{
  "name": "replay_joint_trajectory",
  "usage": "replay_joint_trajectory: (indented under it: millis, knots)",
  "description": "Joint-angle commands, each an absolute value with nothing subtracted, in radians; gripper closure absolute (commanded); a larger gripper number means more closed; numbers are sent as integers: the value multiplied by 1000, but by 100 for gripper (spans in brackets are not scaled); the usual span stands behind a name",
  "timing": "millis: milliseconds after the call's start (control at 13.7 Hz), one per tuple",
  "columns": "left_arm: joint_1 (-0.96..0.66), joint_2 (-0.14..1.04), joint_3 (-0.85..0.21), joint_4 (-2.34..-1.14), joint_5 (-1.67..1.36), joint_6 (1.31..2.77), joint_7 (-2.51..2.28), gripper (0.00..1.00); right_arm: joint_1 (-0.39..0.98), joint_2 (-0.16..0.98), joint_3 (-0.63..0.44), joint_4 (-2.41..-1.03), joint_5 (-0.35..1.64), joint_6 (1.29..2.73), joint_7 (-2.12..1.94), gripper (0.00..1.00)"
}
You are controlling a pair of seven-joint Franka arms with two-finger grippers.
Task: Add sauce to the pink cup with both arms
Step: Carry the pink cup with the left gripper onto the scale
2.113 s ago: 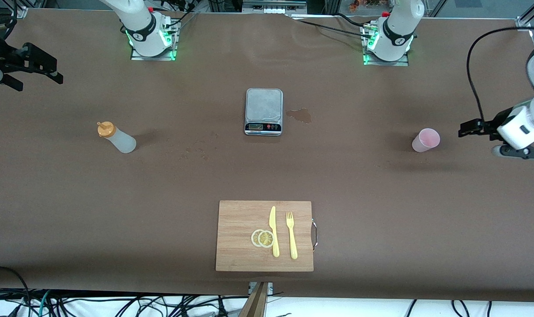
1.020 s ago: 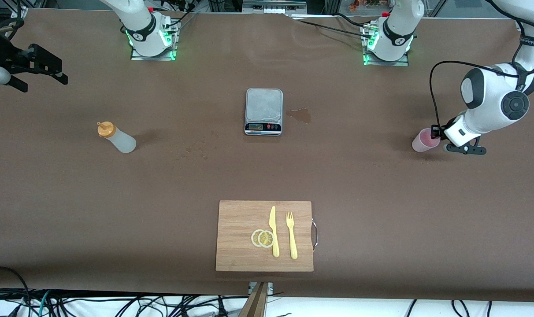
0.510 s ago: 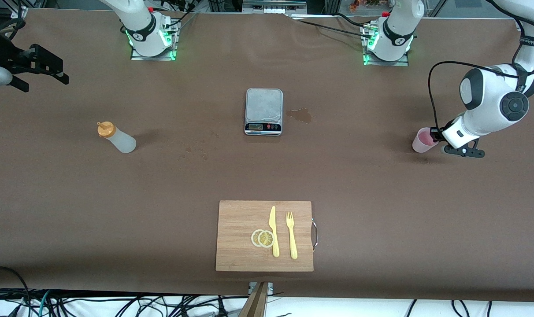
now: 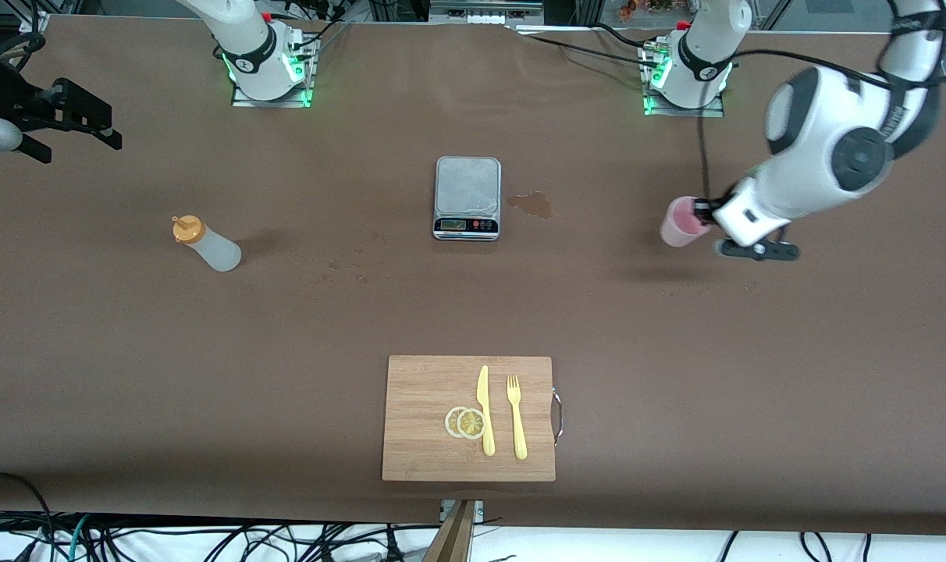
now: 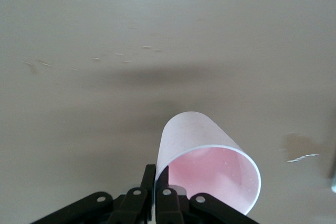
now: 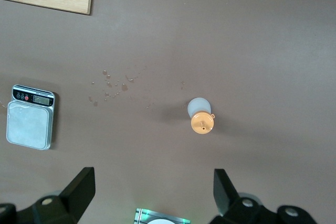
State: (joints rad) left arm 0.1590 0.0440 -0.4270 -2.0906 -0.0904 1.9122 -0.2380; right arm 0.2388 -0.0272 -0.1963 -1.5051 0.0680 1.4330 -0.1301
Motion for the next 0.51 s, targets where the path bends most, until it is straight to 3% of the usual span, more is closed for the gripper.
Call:
replay_joint_trajectory:
  millis: [0,219,437]
  knots:
    - [160,95,-633,-2034,-117,1916,-530,100,238,-31,-195,-1497,75,1424,-141,0]
    - [118,179,-770,-2019,-112,2038,-791,100,238,-31,-193,-1499,75,1422,-143,0]
    - [-3,297,-773,-2020,-107,2190,-945,100,239,-29,-170,-1502,75,1422,-143,0]
